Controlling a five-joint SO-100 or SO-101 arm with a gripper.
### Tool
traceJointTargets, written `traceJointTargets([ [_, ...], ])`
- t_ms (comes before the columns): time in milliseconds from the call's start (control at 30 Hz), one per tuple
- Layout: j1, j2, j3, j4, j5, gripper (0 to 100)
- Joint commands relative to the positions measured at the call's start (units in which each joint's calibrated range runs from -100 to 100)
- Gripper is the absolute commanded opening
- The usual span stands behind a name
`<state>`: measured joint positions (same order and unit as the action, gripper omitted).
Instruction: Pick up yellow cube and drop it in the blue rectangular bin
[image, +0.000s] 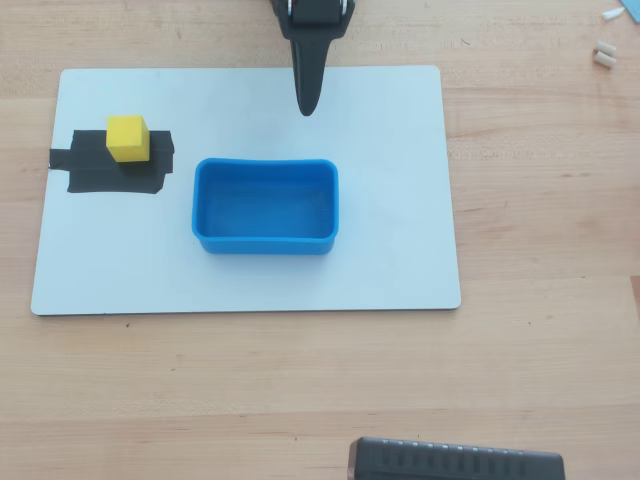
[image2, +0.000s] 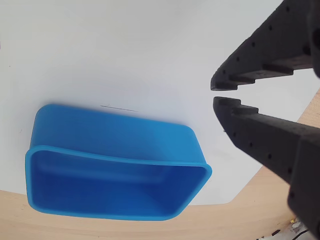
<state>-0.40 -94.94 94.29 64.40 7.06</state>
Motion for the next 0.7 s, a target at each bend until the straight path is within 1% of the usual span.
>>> traceJointTargets([
  [0, 1.34, -1.34, -0.29, 0.09, -0.24, 0],
  [333, 1.34, -1.34, -0.29, 0.09, -0.2, 0],
  [567, 2.97, -1.34, -0.29, 0.34, 0.93, 0],
  [667, 2.8, -0.32, -2.74, 0.75, 0.93, 0],
])
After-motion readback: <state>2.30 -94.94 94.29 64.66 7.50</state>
